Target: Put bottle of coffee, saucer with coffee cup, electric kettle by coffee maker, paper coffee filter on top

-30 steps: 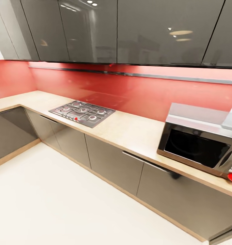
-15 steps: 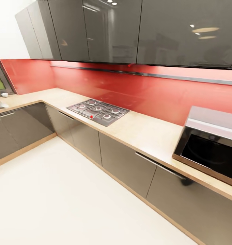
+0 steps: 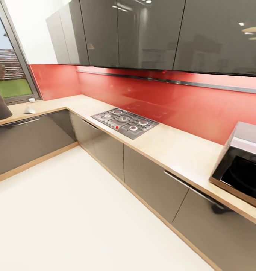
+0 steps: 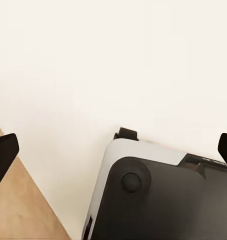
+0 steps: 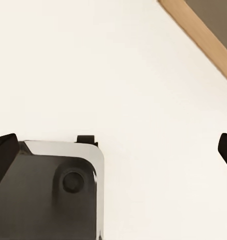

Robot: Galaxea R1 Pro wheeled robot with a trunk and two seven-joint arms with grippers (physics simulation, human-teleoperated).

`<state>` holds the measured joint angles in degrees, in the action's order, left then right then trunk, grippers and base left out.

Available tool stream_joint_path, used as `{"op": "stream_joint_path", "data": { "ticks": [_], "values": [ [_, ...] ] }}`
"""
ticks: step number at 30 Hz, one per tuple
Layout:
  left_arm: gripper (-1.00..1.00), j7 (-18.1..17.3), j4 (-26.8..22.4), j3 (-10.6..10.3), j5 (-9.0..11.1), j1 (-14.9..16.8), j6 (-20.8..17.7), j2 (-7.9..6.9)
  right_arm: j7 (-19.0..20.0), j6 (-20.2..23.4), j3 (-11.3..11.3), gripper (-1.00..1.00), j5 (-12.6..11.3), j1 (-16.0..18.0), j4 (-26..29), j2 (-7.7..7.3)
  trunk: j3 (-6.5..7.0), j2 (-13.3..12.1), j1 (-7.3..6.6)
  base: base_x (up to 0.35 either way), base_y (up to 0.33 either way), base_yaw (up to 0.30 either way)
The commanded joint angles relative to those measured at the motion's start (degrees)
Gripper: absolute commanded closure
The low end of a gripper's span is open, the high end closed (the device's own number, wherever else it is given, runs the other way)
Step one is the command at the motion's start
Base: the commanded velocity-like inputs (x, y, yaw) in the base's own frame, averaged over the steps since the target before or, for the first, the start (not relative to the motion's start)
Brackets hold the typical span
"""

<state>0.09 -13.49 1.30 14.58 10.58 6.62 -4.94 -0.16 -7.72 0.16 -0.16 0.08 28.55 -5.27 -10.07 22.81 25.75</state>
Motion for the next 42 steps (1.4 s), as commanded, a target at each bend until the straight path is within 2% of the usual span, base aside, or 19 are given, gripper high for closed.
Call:
{"op": "stream_joint_path", "data": {
  "ticks": [1, 42],
  "values": [
    [-1.0, 0.0, 0.0, 0.1, 0.1, 0.1, 0.1, 0.02, 0.0, -0.2, 0.0, -1.0, 0.0, 0.0, 0.0, 0.0, -0.14, 0.1, 0.03, 0.0, 0.0, 0.271],
    [-1.0, 0.0, 0.0, 0.1, 0.1, 0.1, 0.1, 0.01, -0.1, -0.1, 0.0, -1.0, 0.0, 0.0, 0.0, 0.0, -1.32, 0.1, 0.03, 0.0, 0.0, 0.271]
  ]
}}
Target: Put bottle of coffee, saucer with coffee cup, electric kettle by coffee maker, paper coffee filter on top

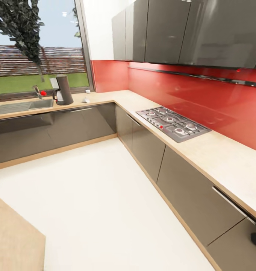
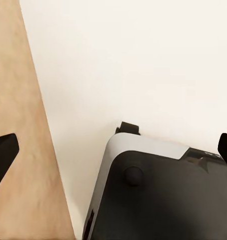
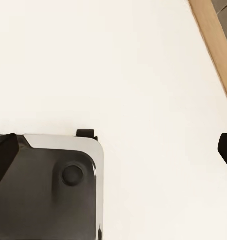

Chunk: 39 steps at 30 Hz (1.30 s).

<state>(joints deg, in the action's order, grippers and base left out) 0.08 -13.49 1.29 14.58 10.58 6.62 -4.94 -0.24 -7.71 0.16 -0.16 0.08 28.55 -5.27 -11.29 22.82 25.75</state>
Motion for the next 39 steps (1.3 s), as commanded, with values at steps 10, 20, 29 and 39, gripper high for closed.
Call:
{"op": "stream_joint_path", "data": {
  "ticks": [10, 20, 29, 39],
  "values": [
    [-1.0, -0.7, 0.1, -0.3, -0.7, -0.2, 0.1, -0.03, 0.0, -0.1, 0.0, -1.0, 0.0, 0.0, 0.0, 0.03, -0.39, 0.1, 0.03, 0.0, 0.0, 0.265],
    [-1.0, -0.8, 0.0, -0.7, -3.4, -0.1, 0.1, 0.02, 0.4, -0.3, -0.3, -1.0, 0.4, 0.0, -4.6, 0.0, -0.43, 0.1, 0.03, 0.095, 0.0, 0.024],
    [-1.0, -0.7, 0.0, -0.5, -3.2, -0.1, 0.1, -0.07, 0.1, -0.3, -0.3, -1.0, 0.3, 0.0, -4.4, 0.0, -0.26, 0.1, 0.03, 0.33, 0.0, 0.039],
    [-1.0, -0.7, 0.0, -0.5, -3.4, -0.1, 0.1, -0.07, 0.1, -0.3, -0.3, -1.0, 0.2, 0.0, -4.5, 0.0, 0.4, 0.1, 0.03, 0.337, 0.0, 0.184]
  ]
}}
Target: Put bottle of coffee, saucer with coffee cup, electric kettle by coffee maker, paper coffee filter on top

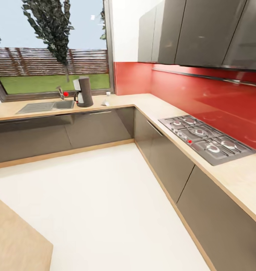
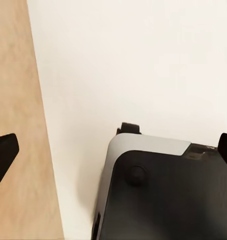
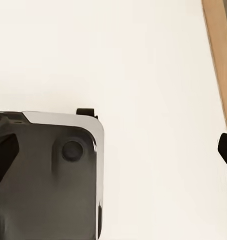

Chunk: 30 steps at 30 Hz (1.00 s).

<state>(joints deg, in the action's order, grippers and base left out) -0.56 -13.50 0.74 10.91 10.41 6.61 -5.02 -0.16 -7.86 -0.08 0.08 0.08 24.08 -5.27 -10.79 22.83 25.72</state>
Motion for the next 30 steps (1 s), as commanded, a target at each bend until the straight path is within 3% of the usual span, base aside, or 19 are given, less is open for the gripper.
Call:
{"op": "stream_joint_path", "data": {
  "ticks": [1, 18, 30],
  "values": [
    [-1.0, -0.1, 0.0, 0.1, 0.3, 0.0, 0.2, 0.01, 0.0, -0.1, 0.0, -1.0, 0.0, 0.0, 0.0, -0.01, -0.03, 0.1, 0.06, 0.337, 0.0, 0.191],
    [-1.0, -0.1, 0.1, 0.1, 0.2, 0.0, 1.6, 0.01, 0.0, -0.1, 0.0, -1.0, 0.0, 0.0, 0.0, -0.01, 1.23, 0.1, 0.06, 0.337, -0.089, 0.151],
    [-1.0, -0.1, 0.1, 0.1, 0.4, 0.0, 1.7, 0.01, 0.0, -0.1, 0.0, -1.0, 0.0, 0.0, 0.0, -0.01, 2.26, 0.1, 0.06, 0.337, -0.132, 0.024]
  ]
}}
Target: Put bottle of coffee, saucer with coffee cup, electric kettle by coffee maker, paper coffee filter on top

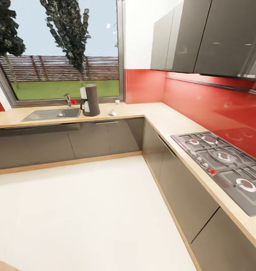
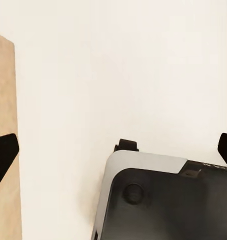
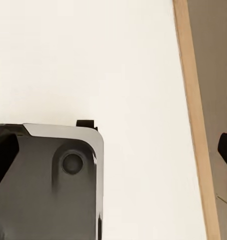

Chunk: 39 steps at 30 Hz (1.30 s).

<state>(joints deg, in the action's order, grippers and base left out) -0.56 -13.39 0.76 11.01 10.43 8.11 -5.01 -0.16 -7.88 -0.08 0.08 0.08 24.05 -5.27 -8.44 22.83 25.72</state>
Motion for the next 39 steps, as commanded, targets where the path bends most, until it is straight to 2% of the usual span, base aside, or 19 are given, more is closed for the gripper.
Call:
{"op": "stream_joint_path", "data": {
  "ticks": [1, 10, 30, 39],
  "values": [
    [-1.0, -0.1, 0.0, 0.1, 0.3, 0.0, 0.2, 0.0, 0.0, -0.1, 0.0, -1.0, 0.0, 0.0, 0.0, -0.01, -0.01, 0.1, 0.07, 0.337, -0.135, 0.001],
    [-1.0, -0.1, 0.0, 0.2, 0.7, 0.0, 0.2, -0.07, 0.0, -0.1, 0.0, -1.0, 0.0, 0.0, -0.1, -0.01, 0.76, 0.1, 0.07, 0.337, -0.111, 0.0],
    [-1.0, -0.1, 0.0, 0.4, 0.9, 0.0, 0.2, -0.08, 0.0, -0.1, 0.0, -1.0, 0.0, 0.0, -0.1, -0.01, 2.49, 0.1, 0.07, 0.337, -0.002, 0.001],
    [-1.0, -0.1, 0.0, 0.4, 0.9, 0.0, 0.2, -0.08, 0.1, -0.1, 0.0, -1.0, 0.0, 0.0, -0.1, 0.08, 3.16, 0.1, 0.07, 0.337, 0.0, 0.138]
  ]
}}
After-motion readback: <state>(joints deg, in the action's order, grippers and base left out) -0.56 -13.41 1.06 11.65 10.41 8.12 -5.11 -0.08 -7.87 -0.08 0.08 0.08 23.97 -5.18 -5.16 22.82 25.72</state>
